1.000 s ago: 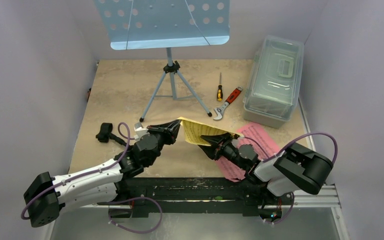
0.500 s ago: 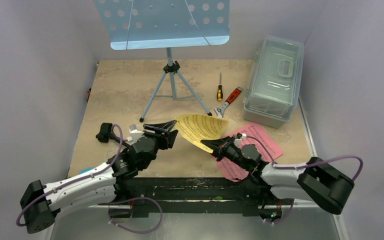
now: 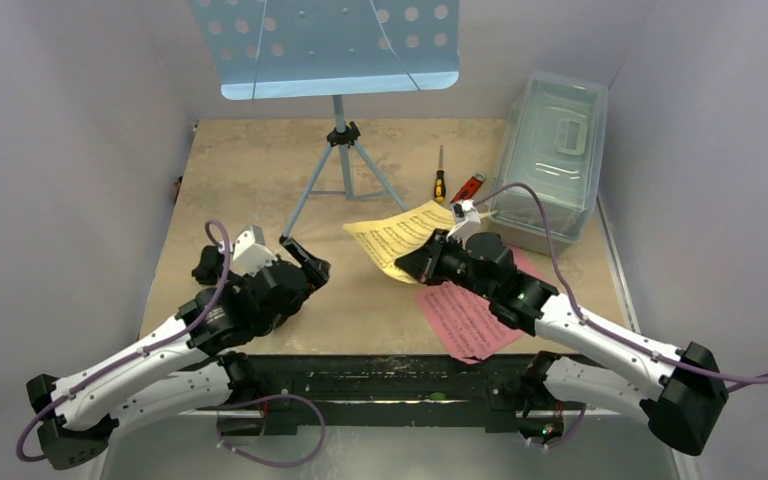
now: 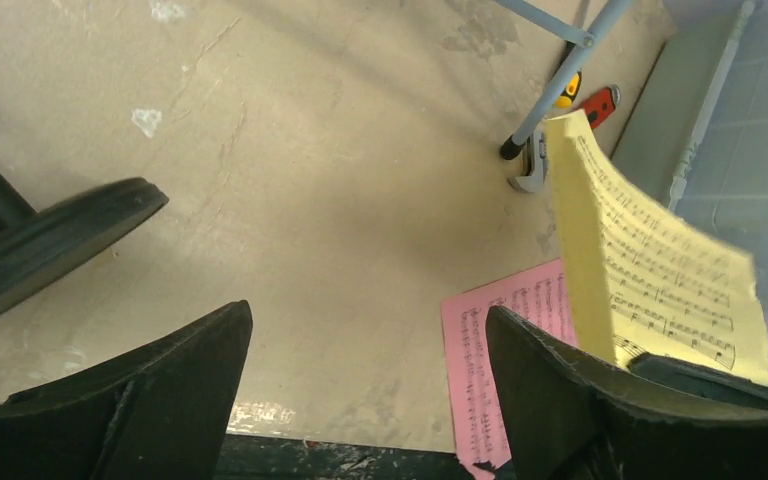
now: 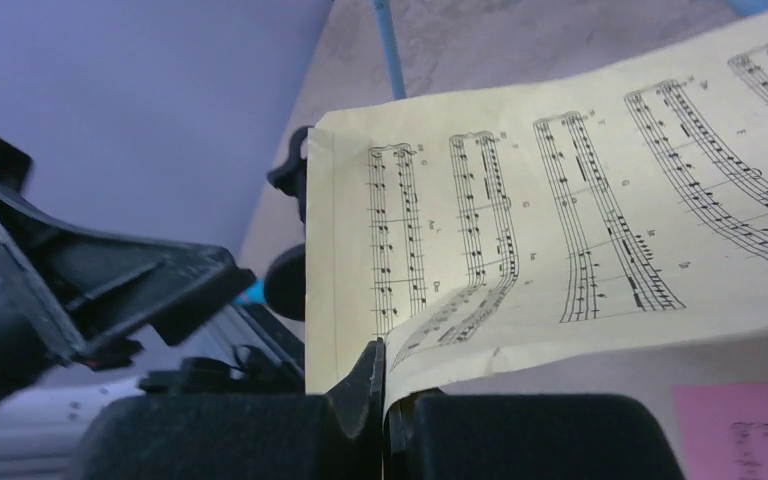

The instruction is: Set up the instrument practice props

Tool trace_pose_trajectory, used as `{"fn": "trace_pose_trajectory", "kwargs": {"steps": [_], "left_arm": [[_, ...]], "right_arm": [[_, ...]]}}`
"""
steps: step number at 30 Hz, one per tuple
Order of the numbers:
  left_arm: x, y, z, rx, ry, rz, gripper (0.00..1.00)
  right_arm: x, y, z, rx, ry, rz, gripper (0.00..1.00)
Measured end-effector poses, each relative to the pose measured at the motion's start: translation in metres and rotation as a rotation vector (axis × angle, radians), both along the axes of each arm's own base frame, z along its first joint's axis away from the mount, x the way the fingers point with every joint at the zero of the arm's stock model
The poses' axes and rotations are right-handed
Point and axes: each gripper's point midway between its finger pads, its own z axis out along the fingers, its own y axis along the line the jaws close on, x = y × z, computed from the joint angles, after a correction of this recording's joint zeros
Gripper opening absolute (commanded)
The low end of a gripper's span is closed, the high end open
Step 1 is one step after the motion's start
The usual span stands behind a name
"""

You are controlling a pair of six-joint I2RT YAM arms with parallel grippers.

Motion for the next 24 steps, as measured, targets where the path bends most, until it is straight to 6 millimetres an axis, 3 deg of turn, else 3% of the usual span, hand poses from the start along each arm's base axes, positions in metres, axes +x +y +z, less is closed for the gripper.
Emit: {"fn": "trace_pose_trajectory", "kwargs": {"steps": [4,8,12,16,21,24], "left_arm": [[0.002,-0.002,0.024,0.064,-0.045,-0.074,0.90],[0.008,-0.020,0.064,0.033,-0.107,-0.139,0.91],[0.015,-0.044,0.089,0.012,-0.130,-0.201,0.91],[0.021,-0.063,0.080,0.026,-0.091,-0.235,0.93],[0.018,-0.073,0.057,-0.037,-0.075,-0.269,0.94],[0.017,-0.081,0.055,-0.070,-0.073,-0.297,0.95]], "right_arm": [[-0.011,-0.005,-0.008,-0.217,-0.120,0.144,0.00],[-0.028,-0.021,-0.020,-0.359,-0.199,0.257,0.00],[-0.046,-0.027,-0.007,-0.363,-0.287,0.347,0.00],[-0.063,-0.025,0.012,-0.295,-0.345,0.418,0.00],[-0.083,-0.020,0.038,-0.193,-0.416,0.496,0.00],[-0.094,-0.021,0.049,-0.152,-0.449,0.534,0.00]]}}
